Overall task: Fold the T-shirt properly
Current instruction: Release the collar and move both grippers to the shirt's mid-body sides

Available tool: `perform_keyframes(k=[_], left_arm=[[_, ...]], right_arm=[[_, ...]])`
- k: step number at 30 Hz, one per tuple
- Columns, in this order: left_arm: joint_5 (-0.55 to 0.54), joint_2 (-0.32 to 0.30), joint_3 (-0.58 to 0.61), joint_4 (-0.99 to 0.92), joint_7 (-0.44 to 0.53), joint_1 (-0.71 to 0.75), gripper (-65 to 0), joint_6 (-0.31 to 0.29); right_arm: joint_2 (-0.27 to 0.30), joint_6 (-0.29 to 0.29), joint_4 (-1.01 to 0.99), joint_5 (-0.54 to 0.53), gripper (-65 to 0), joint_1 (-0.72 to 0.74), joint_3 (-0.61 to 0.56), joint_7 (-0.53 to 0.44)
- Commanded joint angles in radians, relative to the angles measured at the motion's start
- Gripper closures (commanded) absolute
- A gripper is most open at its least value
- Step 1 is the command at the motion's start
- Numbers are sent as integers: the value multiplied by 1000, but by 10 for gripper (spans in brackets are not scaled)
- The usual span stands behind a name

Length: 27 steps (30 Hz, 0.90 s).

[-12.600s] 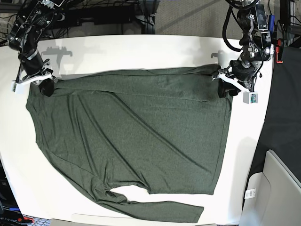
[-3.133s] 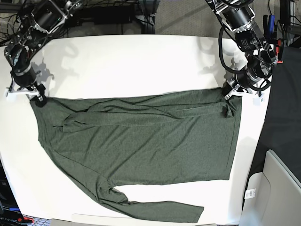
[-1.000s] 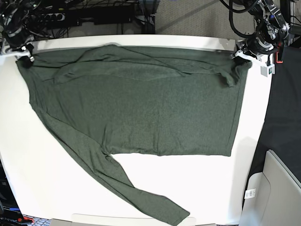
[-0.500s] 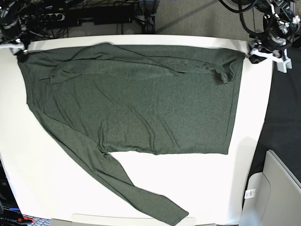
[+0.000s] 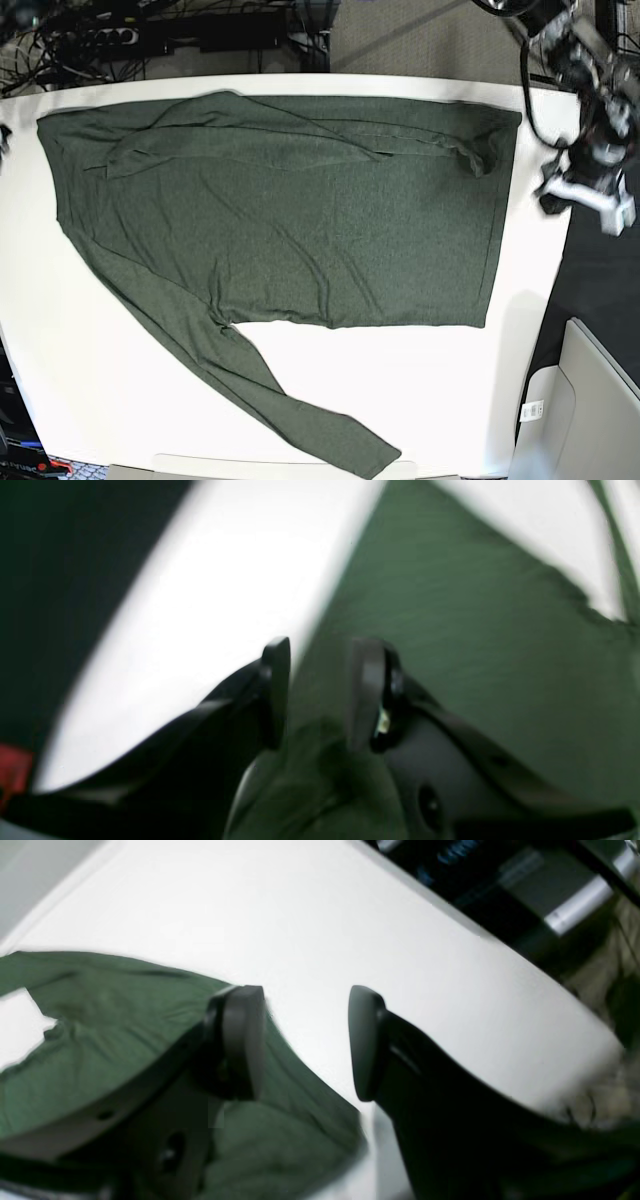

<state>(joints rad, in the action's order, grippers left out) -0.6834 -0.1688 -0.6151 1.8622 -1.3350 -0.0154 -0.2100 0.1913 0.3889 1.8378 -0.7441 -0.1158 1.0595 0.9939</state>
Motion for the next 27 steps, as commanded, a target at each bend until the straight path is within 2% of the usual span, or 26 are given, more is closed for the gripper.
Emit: perform_keyframes(k=[1, 5, 8, 14, 19, 23, 27], left_arm=[[-2, -15, 21, -17, -4, -44, -195, 2], [-2, -31, 106, -158, 18, -179, -195, 2], [0, -33, 149, -263, 116, -245, -195, 4], [0, -50, 251, -445, 343, -306, -195, 4], [0, -94, 401, -626, 561, -355, -195, 4], [0, -117, 502, -774, 713, -407, -206, 4], [0, -137, 551, -945, 802, -493, -249, 5]], right_arm=[[23, 5, 17, 21, -273, 43, -35, -20], [21, 6, 0, 176, -273, 164, -192, -20], [21, 6, -72, 266, -273, 268, -282, -22], [21, 6, -243, 372, -273, 433, -410, -77], [21, 6, -361, 416, -273, 549, -465, -85], [20, 6, -413, 436, -273, 614, -465, -85], [20, 6, -433, 436, -273, 637, -467, -85]])
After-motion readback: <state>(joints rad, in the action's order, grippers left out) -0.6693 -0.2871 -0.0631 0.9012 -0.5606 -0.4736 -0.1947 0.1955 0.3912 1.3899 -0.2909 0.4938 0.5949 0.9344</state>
